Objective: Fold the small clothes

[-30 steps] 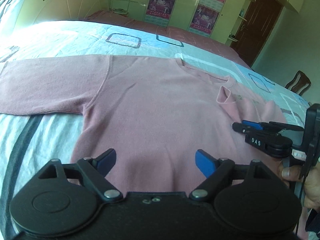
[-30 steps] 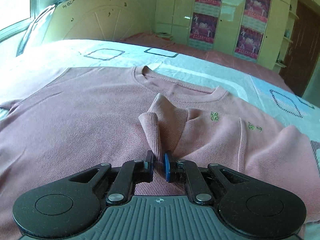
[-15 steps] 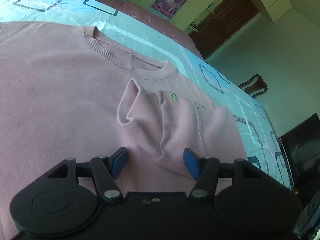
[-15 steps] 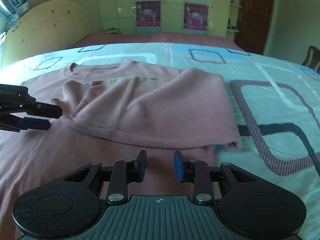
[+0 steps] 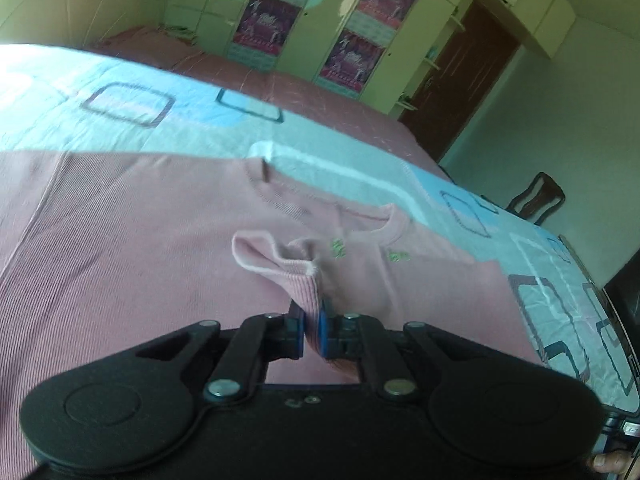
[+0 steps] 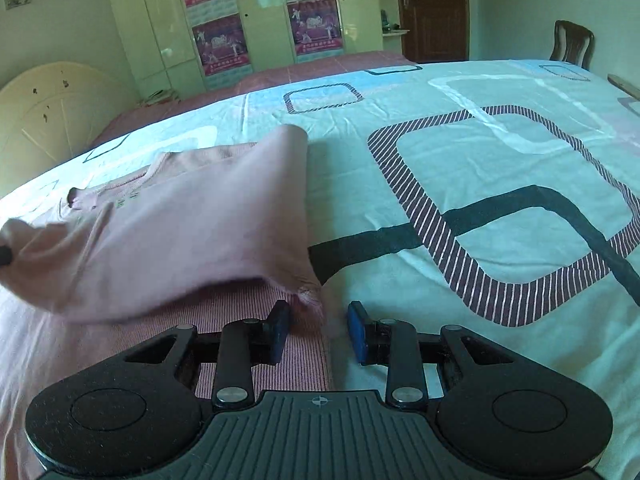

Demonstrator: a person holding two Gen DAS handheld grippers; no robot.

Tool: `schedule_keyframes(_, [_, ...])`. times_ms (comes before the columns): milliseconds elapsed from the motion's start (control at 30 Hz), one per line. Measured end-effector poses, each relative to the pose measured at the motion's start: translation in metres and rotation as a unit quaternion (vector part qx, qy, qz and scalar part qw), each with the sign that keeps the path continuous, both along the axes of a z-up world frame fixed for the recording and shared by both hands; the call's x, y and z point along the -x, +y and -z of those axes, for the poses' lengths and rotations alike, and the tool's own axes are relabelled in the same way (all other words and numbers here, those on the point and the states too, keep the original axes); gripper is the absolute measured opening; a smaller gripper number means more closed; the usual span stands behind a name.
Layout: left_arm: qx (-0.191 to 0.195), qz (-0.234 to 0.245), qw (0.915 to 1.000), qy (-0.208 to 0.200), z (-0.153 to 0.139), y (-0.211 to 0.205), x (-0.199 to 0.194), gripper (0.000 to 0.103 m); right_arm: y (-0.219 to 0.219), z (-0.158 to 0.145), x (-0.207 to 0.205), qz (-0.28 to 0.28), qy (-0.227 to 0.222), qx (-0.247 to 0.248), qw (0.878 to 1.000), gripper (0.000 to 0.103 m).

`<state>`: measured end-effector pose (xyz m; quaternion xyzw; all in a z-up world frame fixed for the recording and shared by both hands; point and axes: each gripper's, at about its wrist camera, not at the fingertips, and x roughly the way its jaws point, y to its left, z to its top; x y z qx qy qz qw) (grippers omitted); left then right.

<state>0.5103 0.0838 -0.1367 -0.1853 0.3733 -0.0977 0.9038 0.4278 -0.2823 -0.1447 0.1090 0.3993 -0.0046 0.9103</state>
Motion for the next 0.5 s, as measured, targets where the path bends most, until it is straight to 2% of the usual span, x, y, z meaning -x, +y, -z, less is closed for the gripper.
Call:
schedule_keyframes(100, [0.008,0.000,0.9998,0.017,0.013,0.005,0.008,0.006,0.001,-0.004,-0.001,-0.011,0.001,0.010,1.000,0.031])
schedule_keyframes(167, [0.014,-0.005,0.9998,0.013,0.015,0.006,0.013,0.010,0.008,-0.009,0.001,-0.032,-0.015,0.035,0.999,0.031])
schedule_keyframes(233, [0.029,-0.005,0.9995,0.011,0.017,0.011,0.013,0.032,0.012,-0.009,-0.002,-0.042,-0.012,0.057,0.997,0.031])
schedule_keyframes(333, [0.038,0.000,0.9992,0.006,0.019,0.011,0.004,0.045,0.007,-0.005,-0.007,-0.034,0.003,0.054,0.998,0.031])
schedule_keyframes(467, [0.043,0.000,0.9990,0.004,0.023,0.010,-0.015,0.044,0.006,-0.001,-0.007,-0.035,0.001,0.056,0.998,0.028])
schedule_keyframes(500, [0.053,-0.001,0.9986,0.006,0.025,0.012,-0.020,0.037,0.007,0.000,-0.007,-0.035,-0.001,0.058,0.998,0.028])
